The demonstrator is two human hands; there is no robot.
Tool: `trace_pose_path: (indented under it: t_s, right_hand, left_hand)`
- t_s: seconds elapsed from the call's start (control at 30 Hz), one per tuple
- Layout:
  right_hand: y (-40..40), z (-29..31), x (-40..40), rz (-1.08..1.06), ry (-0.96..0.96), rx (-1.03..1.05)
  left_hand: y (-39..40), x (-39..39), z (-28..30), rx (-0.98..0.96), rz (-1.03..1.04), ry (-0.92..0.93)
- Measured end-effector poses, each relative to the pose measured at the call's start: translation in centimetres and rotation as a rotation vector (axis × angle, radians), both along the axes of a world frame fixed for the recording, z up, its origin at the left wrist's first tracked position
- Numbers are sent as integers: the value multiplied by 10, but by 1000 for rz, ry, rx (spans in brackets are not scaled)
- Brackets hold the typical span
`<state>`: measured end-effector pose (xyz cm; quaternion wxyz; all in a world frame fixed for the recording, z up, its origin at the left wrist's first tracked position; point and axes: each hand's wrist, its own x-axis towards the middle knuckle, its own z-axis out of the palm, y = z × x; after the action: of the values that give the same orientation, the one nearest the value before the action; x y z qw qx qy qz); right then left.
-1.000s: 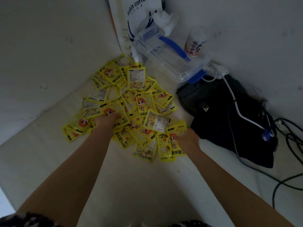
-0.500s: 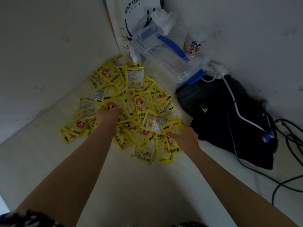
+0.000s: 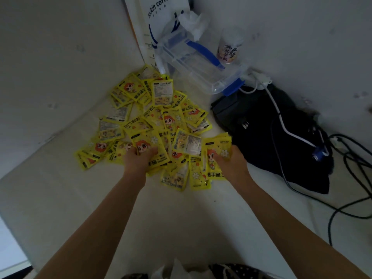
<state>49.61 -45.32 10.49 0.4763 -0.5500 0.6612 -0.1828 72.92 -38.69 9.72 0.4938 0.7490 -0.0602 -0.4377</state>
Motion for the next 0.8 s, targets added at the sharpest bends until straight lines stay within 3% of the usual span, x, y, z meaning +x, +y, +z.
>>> trace_pose_path:
  t_s: [0.37,0.8]
  right_hand:
    - [132,0,-32,-185,1,38]
    - [301,5,-114,-533,-11,19]
  left_hand:
    - [118,-47,-16,-23,-232,83]
    - [214,-132,-3,-40,-669,-47]
